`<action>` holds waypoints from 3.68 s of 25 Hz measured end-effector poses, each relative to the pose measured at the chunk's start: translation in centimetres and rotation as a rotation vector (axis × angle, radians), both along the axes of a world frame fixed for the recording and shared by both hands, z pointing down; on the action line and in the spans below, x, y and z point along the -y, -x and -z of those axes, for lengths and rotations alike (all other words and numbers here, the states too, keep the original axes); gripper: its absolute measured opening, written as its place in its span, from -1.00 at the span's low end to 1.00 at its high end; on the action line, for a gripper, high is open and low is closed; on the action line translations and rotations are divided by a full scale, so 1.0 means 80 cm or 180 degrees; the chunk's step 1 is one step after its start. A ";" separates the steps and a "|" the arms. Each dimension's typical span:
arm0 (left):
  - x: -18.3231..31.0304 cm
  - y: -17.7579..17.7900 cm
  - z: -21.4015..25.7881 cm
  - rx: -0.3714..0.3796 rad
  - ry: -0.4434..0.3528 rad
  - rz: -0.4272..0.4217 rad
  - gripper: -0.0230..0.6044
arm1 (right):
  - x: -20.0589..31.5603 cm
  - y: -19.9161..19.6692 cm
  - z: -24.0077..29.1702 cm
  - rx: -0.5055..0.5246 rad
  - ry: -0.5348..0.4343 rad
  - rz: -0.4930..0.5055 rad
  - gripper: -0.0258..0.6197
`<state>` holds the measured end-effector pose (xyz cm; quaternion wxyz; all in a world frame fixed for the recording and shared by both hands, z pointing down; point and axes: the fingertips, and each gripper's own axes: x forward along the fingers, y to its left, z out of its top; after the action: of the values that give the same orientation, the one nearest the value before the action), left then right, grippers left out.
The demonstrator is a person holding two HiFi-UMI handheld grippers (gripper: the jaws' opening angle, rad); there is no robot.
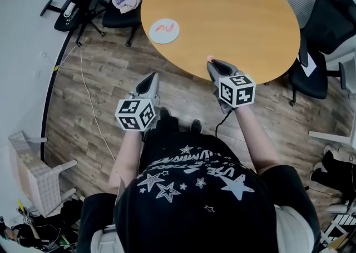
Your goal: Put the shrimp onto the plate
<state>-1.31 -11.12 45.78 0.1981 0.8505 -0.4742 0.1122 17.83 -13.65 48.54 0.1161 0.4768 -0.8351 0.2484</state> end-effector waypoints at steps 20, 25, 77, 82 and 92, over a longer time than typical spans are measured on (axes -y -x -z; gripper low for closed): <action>0.130 0.035 -0.023 -0.0163 0.0119 -0.0051 -0.92 | 0.114 0.059 -0.023 -0.0193 0.0155 0.0116 -0.74; 0.171 0.052 -0.039 -0.0176 0.0196 -0.0050 -0.92 | 0.157 0.089 -0.037 -0.0231 0.0215 0.0196 -0.73; 0.310 0.153 -0.116 -0.0272 0.0685 -0.0193 -0.92 | 0.273 0.238 -0.185 -0.0917 0.0893 0.0617 -0.73; 0.312 0.154 -0.117 -0.0268 0.0690 -0.0195 -0.92 | 0.275 0.238 -0.187 -0.0958 0.0887 0.0593 -0.73; 0.310 0.154 -0.120 -0.0262 0.0696 -0.0187 -0.92 | 0.275 0.237 -0.189 -0.1080 0.0892 0.0561 -0.72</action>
<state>-13.63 -35.92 55.37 0.3056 0.8412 -0.4255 0.1340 -1.17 -35.69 63.69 0.3411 0.4163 -0.7994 0.2671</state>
